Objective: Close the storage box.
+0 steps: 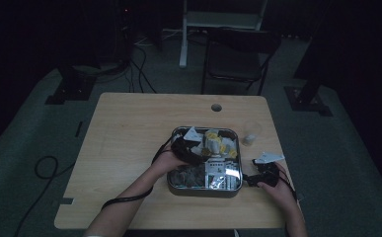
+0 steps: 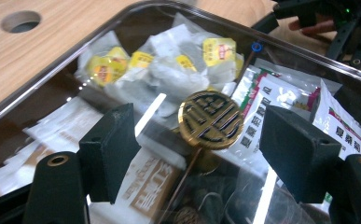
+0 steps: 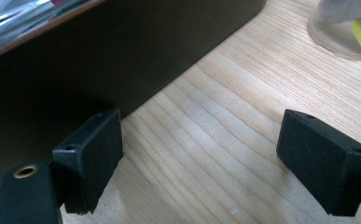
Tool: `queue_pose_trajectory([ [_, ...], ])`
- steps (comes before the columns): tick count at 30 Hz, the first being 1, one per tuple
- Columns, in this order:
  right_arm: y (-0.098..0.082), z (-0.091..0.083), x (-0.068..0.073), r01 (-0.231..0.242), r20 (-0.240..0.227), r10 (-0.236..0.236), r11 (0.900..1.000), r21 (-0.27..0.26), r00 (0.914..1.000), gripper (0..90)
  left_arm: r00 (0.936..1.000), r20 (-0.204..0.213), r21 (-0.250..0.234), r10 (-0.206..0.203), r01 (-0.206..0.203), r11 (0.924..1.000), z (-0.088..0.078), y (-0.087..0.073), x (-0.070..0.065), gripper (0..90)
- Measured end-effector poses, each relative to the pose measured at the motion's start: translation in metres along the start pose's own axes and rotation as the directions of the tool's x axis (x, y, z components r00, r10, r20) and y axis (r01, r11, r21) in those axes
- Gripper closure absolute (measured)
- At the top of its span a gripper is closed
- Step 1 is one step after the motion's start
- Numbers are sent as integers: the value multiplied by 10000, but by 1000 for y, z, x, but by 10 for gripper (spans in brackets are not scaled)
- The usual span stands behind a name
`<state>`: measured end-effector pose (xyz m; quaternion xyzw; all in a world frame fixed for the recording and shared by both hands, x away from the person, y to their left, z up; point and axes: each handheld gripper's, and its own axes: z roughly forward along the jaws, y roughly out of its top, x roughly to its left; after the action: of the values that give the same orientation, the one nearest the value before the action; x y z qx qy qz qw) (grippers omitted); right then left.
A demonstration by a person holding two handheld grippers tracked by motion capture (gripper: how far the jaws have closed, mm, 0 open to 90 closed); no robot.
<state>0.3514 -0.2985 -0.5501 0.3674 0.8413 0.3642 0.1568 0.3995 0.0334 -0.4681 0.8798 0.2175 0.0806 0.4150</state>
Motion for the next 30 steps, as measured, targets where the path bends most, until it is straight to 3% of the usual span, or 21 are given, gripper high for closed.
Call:
queue_pose_trajectory([
  [3, 0, 0, 0, 5, 2, -5, 10000, 2, 10000, 139, 9998, -166, -2, -92, 92, 10000, -5, -2, 3, 176],
  [6, 0, 0, 0, 1, 2, -1, 10000, 4, 10000, 139, 9985, -454, -254, -303, 292, 9993, -11, -4, 7, 161],
  [8, 0, 0, 0, 1, 3, -1, 10000, 4, 10000, 140, 9976, -569, -299, -400, 384, 9988, -13, -5, 8, 98],
  [10, 0, 0, 0, 1, 2, -1, 10000, 4, 10000, 139, 9945, -829, -478, -645, 607, 9970, -19, -8, 14, 81],
  [11, 0, 0, 0, -1, 3, 1, 10000, 3, 10000, 140, 9931, -888, -469, -763, 723, 9963, -21, -9, 16, 7],
  [15, 0, 0, 0, -12, -2, 12, 10000, 12, 10000, 139, 9836, -1390, -847, -1153, 1042, 9910, -32, -15, 26, 3],
  [19, 0, 0, 0, -3, 1, 3, 10000, 5, 10000, 140, 9671, -2166, -1266, -1336, 1078, 9861, -42, -20, 34, 3],
  [20, 0, 0, 0, -3, 1, 3, 10000, 5, 10000, 140, 9671, -2166, -1266, -1336, 1078, 9861, -42, -20, 34, 4],
  [21, 0, 0, 0, 0, -1, 0, 10000, 5, 10000, 139, 9563, -2449, -1482, -1596, 1258, 9809, -47, -24, 38, 4],
  [23, 0, 0, 0, -5, -1, 5, 10000, 4, 10000, 139, 9477, -2687, -1565, -1722, 1335, 9786, -52, -27, 41, 3],
  [25, 0, 0, 0, 5, 5, -5, 10000, 3, 10000, 139, 9345, -3000, -1737, -1915, 1439, 9742, -58, -32, 46, 4],
  [27, 0, 0, 0, -5, 0, 5, 10000, 5, 10000, 139, 9249, -3175, -1844, -2090, 1559, 9704, -63, -37, 50, 4],
  [30, 0, 0, 0, -7, -2, 7, 10000, 5, 10000, 139, 9169, -3327, -1852, -2203, 1655, 9687, -69, -46, 56, 4],
])
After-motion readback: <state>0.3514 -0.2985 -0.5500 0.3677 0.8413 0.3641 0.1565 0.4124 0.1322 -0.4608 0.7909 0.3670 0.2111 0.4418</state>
